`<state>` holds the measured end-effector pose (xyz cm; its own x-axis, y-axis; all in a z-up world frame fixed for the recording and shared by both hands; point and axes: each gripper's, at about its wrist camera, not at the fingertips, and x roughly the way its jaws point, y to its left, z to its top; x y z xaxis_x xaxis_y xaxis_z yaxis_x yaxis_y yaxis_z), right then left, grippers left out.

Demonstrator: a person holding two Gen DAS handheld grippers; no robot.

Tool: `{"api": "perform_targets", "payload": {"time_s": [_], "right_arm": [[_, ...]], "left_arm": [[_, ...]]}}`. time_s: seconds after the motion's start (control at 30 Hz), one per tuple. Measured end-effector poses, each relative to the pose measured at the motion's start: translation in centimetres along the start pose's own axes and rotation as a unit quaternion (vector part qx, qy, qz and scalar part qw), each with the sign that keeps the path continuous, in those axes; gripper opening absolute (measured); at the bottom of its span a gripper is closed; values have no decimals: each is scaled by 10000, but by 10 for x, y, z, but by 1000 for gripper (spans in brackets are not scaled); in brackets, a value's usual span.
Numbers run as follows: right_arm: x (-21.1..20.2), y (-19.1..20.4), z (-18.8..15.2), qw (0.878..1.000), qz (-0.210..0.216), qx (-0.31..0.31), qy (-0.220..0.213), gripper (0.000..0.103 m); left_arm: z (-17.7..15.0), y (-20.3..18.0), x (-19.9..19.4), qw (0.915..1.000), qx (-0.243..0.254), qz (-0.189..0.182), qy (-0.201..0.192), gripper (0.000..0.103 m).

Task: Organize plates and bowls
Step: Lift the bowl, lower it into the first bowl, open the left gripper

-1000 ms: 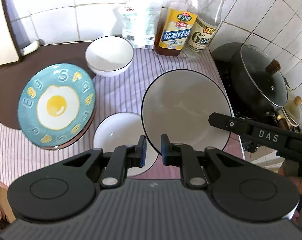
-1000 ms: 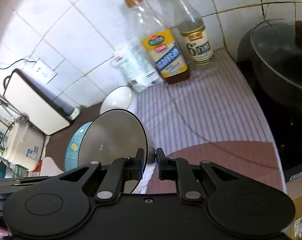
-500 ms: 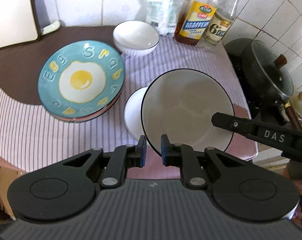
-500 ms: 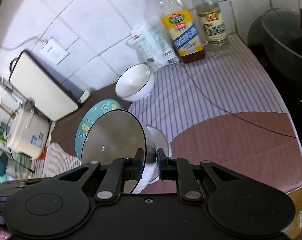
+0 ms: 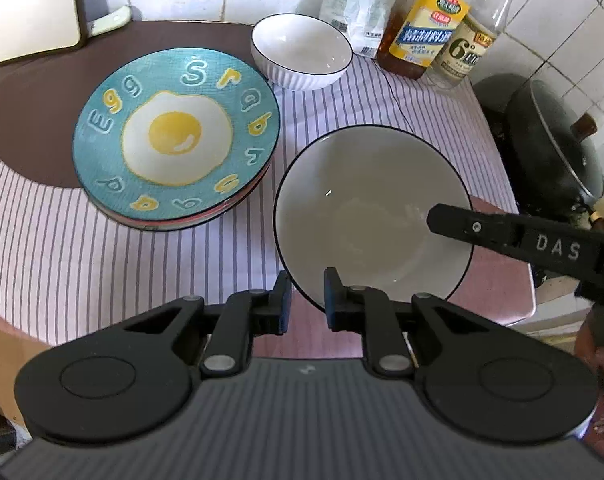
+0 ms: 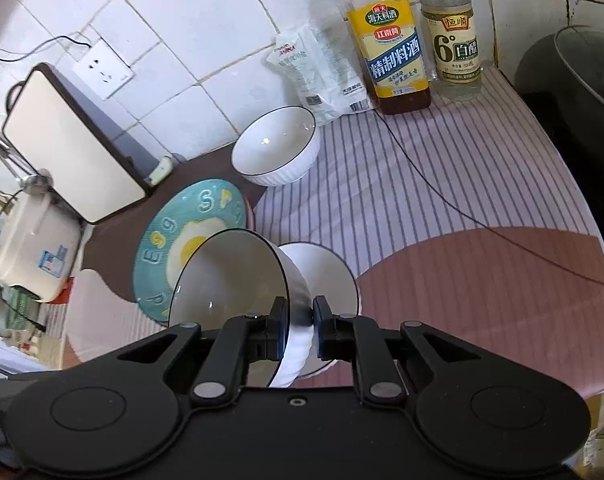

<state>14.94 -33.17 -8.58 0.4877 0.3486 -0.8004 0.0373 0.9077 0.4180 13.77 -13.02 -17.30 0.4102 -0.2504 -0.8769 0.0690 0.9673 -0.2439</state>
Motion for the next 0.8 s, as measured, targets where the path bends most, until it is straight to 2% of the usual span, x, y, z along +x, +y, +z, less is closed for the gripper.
{"api": "perform_targets", "payload": {"time_s": [0.2,0.3,0.37,0.5,0.7,0.8], "right_arm": [[12,9,11,9974,-466,-543,85,17],[21,25,6,9885,-785,-1292,58,16],[28,25,5,9877,-750,-1369,131,16],[33,19,7,9876,-786,-1335,244,15],[36,17,3,9855,-759,-1512,127,15],[40,22,-1,9782,-874,-1883,71,15]], "left_arm": [[17,-4,15,9998,134,32,174,15],[18,-12,22,9983,372,413,176,15],[18,-13,27,9973,467,519,243,15],[19,-6,32,9983,273,288,424,16],[20,-11,37,9974,442,315,467,18],[22,-10,40,9975,397,259,528,20]]}}
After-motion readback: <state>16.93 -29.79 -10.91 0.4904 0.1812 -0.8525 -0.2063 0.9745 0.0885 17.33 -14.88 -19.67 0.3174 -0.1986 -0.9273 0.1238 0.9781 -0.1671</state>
